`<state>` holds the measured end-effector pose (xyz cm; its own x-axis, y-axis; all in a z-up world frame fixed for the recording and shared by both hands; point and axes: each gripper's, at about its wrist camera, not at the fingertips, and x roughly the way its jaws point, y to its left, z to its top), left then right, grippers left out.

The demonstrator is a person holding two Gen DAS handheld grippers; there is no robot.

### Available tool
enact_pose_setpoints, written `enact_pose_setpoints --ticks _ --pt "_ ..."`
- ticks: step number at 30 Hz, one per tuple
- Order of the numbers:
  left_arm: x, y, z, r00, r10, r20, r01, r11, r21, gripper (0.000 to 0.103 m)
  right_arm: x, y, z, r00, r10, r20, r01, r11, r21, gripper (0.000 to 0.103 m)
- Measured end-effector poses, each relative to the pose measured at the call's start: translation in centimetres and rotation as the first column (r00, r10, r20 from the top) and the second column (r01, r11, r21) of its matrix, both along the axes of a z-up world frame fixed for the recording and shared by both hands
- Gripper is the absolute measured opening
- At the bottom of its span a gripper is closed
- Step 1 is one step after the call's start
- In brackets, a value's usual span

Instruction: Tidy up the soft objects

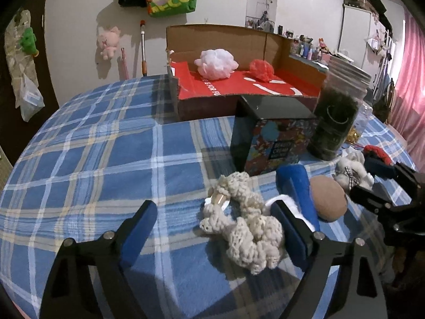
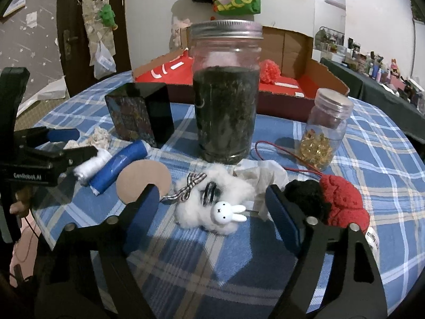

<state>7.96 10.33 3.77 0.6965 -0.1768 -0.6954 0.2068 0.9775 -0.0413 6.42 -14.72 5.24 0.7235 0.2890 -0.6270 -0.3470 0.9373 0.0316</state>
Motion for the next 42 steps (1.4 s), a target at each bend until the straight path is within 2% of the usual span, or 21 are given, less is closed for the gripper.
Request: enact_pose_setpoints --ticks 3,9,11,14,17,19,23,33,42 --pt "0.3 -0.1 -0.4 1.000 -0.006 -0.014 0.006 1.000 -0.010 0.083 0.0 0.1 -0.2 1.000 0.005 -0.004 -0.005 1.000 -0.006 0.075" --pt "0.1 0.3 -0.3 1.000 -0.008 -0.016 0.009 1.000 0.017 0.083 0.0 0.3 -0.3 1.000 0.017 -0.004 -0.017 1.000 -0.019 0.072" --pt "0.1 0.4 -0.4 1.000 -0.002 -0.020 0.003 0.999 0.032 0.083 -0.1 0.2 -0.3 1.000 0.015 -0.005 -0.015 1.000 -0.015 0.059" --pt "0.1 0.2 -0.7 1.000 0.009 -0.018 -0.008 0.999 0.038 0.081 0.2 0.3 -0.5 1.000 0.007 -0.015 -0.008 1.000 -0.022 0.054" --pt "-0.2 -0.3 -0.7 1.000 -0.009 0.000 0.009 1.000 0.014 0.054 0.2 0.4 -0.5 1.000 0.006 -0.010 -0.006 1.000 -0.030 0.046" --pt "-0.5 -0.8 -0.6 1.000 -0.018 0.017 0.018 1.000 0.016 0.033 0.0 0.5 -0.5 1.000 0.014 -0.003 -0.014 0.999 -0.043 0.044" --pt "-0.9 -1.2 0.0 1.000 -0.021 0.023 0.021 1.000 0.002 0.030 -0.5 0.7 -0.5 0.999 0.026 0.020 -0.025 0.998 -0.053 0.043" --pt "-2.4 -2.9 3.9 0.992 -0.061 0.110 0.065 0.998 -0.028 0.030 -0.7 -1.6 1.5 0.999 0.001 0.045 -0.003 1.000 0.029 0.043" --pt "-2.8 -7.4 4.3 0.982 -0.155 0.104 0.163 0.984 -0.077 0.030 -1.5 -4.2 2.9 0.998 -0.017 0.065 0.015 0.999 0.045 0.043"
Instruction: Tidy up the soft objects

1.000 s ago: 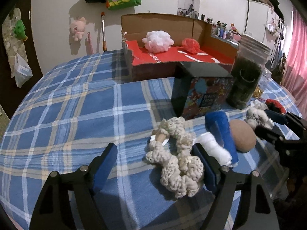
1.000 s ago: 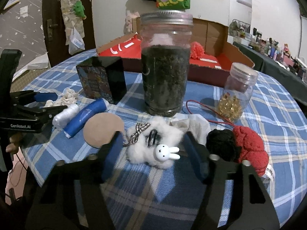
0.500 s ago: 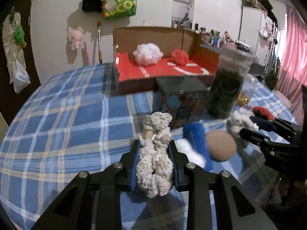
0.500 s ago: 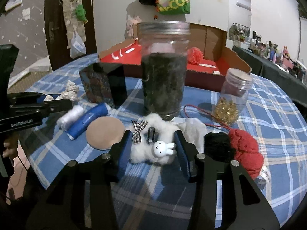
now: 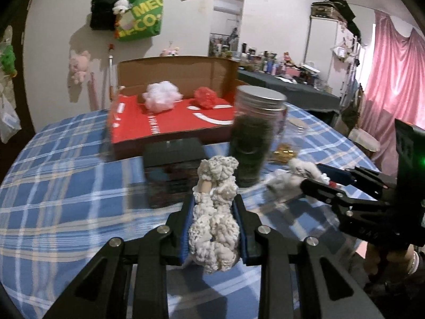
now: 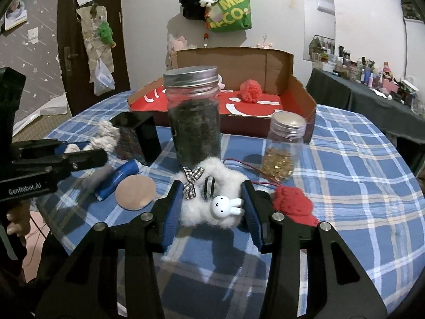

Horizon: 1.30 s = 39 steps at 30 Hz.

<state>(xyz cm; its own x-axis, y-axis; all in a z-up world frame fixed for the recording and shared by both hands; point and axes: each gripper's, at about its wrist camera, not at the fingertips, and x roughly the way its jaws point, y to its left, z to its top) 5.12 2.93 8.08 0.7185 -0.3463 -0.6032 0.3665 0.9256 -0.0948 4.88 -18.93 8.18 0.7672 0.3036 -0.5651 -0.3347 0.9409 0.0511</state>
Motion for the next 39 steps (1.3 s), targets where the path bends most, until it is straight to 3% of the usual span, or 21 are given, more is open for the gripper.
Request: enact_pose_setpoints --ticks 10,23,39 --pt "-0.3 -3.7 -0.6 0.999 -0.044 -0.019 0.044 0.999 -0.022 0.030 -0.7 -1.7 0.4 1.000 0.021 0.007 -0.021 1.000 0.001 0.043" --pt "0.0 -4.1 -1.1 0.998 -0.035 -0.044 0.034 0.999 -0.019 0.030 -0.7 -2.1 0.5 0.999 0.033 0.010 -0.033 0.999 0.004 0.043" --pt "0.1 3.3 -0.9 0.988 0.111 -0.107 -0.114 0.993 -0.026 0.030 0.6 -6.6 0.8 0.997 -0.073 -0.034 0.075 0.997 0.031 0.043"
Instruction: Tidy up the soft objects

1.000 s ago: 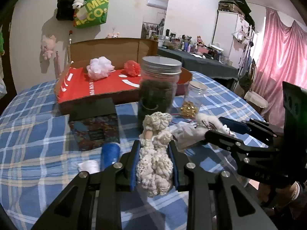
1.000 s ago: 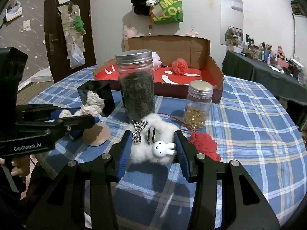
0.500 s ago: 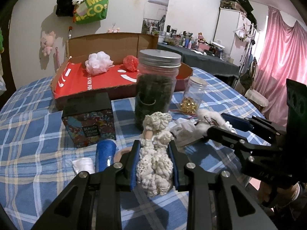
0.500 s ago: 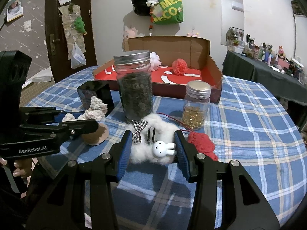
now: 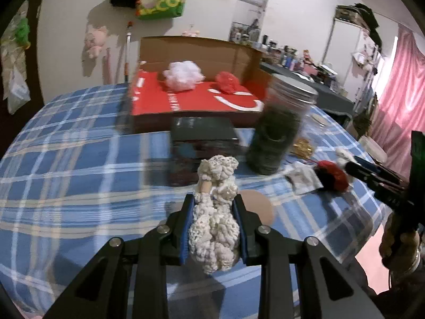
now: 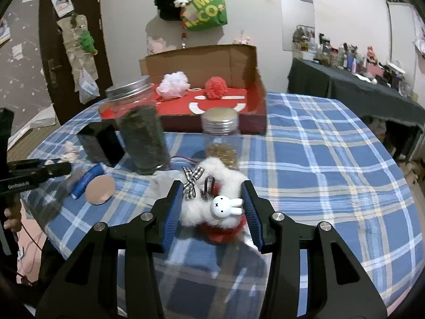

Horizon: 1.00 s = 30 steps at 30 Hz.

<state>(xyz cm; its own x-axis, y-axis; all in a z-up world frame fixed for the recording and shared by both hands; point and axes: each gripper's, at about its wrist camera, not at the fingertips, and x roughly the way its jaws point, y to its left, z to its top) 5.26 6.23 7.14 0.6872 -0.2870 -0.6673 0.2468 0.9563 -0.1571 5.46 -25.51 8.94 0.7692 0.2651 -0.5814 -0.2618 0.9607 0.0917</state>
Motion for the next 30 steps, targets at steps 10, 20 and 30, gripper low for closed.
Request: enact_pose_setpoints --ticks 10,20,30 --pt "3.0 4.9 0.0 0.995 0.069 -0.076 -0.067 0.998 0.022 0.030 2.4 -3.3 -0.2 0.995 -0.033 -0.096 0.036 0.999 0.032 0.043" --pt "7.6 6.1 -0.4 0.993 -0.004 -0.120 0.009 0.999 0.044 0.030 6.4 -5.7 0.2 0.982 -0.024 -0.187 0.040 0.996 0.081 0.043" --pt "10.6 6.3 0.8 0.990 -0.078 -0.121 0.086 0.994 0.061 0.030 10.4 -7.3 0.2 0.962 0.017 -0.271 0.025 0.988 0.151 0.043"
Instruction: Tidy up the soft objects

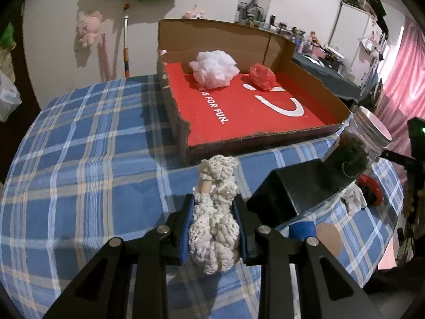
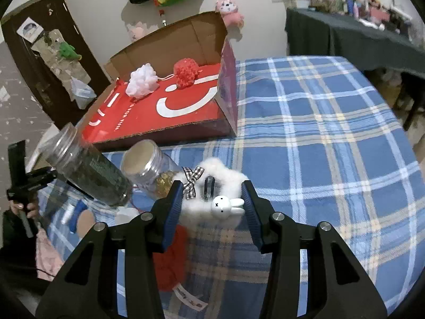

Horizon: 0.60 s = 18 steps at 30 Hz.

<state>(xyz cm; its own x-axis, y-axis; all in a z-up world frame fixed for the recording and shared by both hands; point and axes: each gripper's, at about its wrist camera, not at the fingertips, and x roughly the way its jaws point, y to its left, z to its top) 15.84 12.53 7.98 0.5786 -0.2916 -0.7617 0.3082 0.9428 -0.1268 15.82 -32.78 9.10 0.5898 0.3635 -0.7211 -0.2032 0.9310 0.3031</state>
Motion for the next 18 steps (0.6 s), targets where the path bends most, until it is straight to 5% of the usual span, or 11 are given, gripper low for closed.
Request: enact_pose_setpoints --ticks 11,18 --pt "2.5 -0.6 0.6 0.993 -0.115 -0.037 0.115 0.993 0.015 0.030 3.9 -1.7 -0.2 0.989 0.063 -0.130 -0.046 0.990 0.130 0.043" --pt "3.6 -1.4 1.8 0.986 -0.162 -0.037 0.163 0.986 0.034 0.030 5.5 -1.3 0.8 0.980 0.114 -0.163 -0.094 0.987 0.130 0.043"
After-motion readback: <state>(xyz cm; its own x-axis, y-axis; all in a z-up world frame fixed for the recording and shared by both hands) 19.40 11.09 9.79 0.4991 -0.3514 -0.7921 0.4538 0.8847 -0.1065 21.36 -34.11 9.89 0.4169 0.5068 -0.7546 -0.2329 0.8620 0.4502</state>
